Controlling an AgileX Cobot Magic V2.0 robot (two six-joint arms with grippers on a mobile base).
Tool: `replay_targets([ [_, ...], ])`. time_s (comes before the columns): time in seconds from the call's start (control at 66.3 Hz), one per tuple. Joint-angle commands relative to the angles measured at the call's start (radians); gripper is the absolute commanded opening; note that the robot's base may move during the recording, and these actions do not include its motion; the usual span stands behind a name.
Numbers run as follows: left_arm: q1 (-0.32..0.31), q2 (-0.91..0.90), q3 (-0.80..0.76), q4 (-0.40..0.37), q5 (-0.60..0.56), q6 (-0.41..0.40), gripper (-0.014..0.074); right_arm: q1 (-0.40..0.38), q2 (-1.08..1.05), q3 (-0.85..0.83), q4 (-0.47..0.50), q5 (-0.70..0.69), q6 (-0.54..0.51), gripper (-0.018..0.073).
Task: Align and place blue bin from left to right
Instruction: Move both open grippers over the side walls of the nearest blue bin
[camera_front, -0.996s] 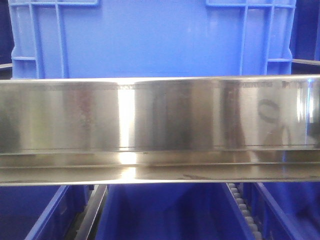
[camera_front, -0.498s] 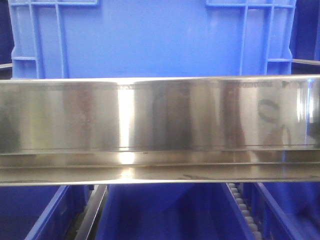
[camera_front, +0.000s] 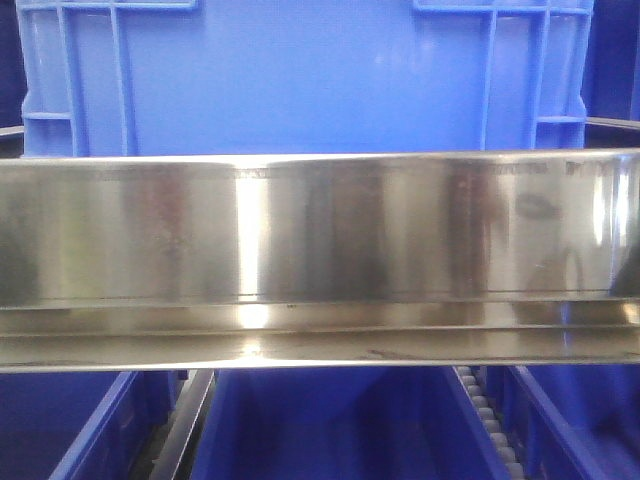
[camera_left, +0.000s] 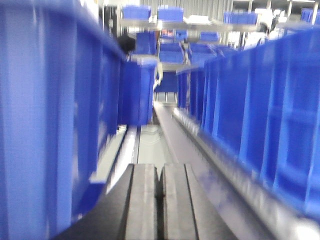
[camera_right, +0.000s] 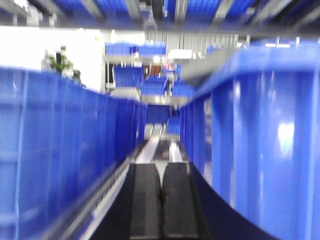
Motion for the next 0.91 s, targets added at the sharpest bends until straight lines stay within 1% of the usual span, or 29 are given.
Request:
replay_targets([
  [0.0,0.002,-0.004,-0.105,0.002,0.075,0.001,-0.0111,-0.003,-0.003,-0.072,-0.009,-0.007,-0.001,-0.0078],
  [0.106,0.002,0.008,-0.248,0.019,0.191,0.001,-0.0111,-0.003,-0.003,-0.198,-0.009,0.094,-0.001,-0.0078],
  [0.226,0.002,0.09,-0.397,0.034,0.259,0.001,-0.0111,-0.003,0.038,-0.345,-0.009,0.222,-0.001,-0.0078],
  [0.302,0.002,0.191,-0.502,0.034,0.287,0.001,-0.0111,-0.003,0.109,-0.436,-0.009,0.246,-0.001,-0.0078],
  [0.543,0.002,0.551,-0.761,0.034,0.302,0.001,-0.0111,-0.003,0.411,-0.67,-0.009,0.264,-0.001,-0.0078],
  [0.589,0.002,0.62,-0.819,0.034,0.338,0.001,-0.0111,-0.003,0.464,-0.704,-0.009,0.282,-0.001,-0.0078],
  [0.77,0.002,0.863,-1.059,0.042,0.61,0.001,-0.0111,-0.003,0.698,-0.878,-0.009,0.406,-0.001,-0.0078],
  [0.83,0.002,0.94,-1.136,0.042,0.665,0.001,-0.0111,-0.003,0.769,-0.936,-0.009,0.437,-0.001,-0.0078],
  [0.89,0.002,1.003,-1.183,0.042,0.68,0.001,-0.0111,-0.003,0.832,-0.987,-0.009,0.494,-0.001,-0.0078],
])
